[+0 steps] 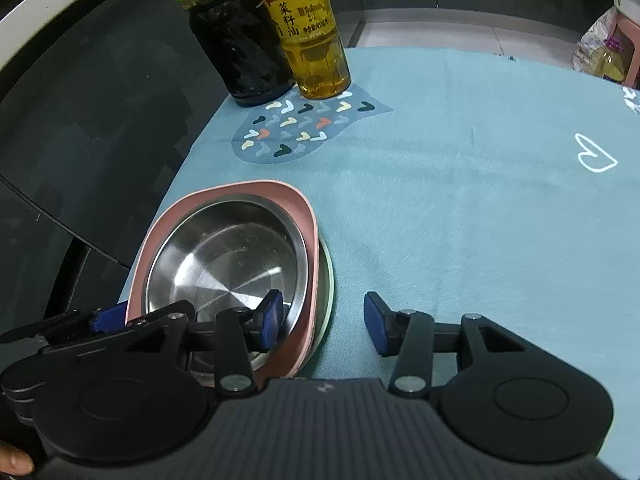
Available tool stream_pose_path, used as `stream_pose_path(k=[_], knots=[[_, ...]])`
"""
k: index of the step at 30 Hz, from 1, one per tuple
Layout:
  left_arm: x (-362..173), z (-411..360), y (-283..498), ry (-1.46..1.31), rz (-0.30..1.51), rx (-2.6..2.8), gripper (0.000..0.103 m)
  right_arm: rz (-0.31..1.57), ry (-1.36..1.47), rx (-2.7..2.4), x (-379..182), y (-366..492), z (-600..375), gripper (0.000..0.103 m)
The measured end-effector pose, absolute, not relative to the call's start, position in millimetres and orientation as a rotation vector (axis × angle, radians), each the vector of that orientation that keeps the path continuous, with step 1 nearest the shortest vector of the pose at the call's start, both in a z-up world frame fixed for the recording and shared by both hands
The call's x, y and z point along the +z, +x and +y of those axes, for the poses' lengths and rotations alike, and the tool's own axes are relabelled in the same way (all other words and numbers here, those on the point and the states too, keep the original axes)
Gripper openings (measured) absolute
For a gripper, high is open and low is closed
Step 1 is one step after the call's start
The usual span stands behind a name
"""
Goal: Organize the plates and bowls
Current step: 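Grasp the rim of the pink dish and plate stack with the right tool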
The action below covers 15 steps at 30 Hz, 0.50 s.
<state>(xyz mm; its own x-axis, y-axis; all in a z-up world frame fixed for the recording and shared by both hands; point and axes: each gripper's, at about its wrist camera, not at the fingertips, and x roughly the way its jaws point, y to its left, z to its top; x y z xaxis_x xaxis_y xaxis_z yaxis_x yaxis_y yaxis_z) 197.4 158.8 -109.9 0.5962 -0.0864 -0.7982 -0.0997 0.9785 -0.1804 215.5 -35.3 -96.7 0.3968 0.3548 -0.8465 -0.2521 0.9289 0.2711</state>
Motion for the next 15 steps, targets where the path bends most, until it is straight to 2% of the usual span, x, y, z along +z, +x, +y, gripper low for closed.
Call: stream_pose_path(k=[10, 15], knots=[[-109.4, 164.8, 193.9, -0.220, 0.932, 0.003, 0.044, 1.095, 0.067, 0.434, -98.1, 214.6, -25.8, 0.043], [-108.9, 168.4, 190.7, -0.238, 0.939, 0.017, 0.048, 1.081, 0.027, 0.442, -98.7, 212.9, -23.7, 0.037]])
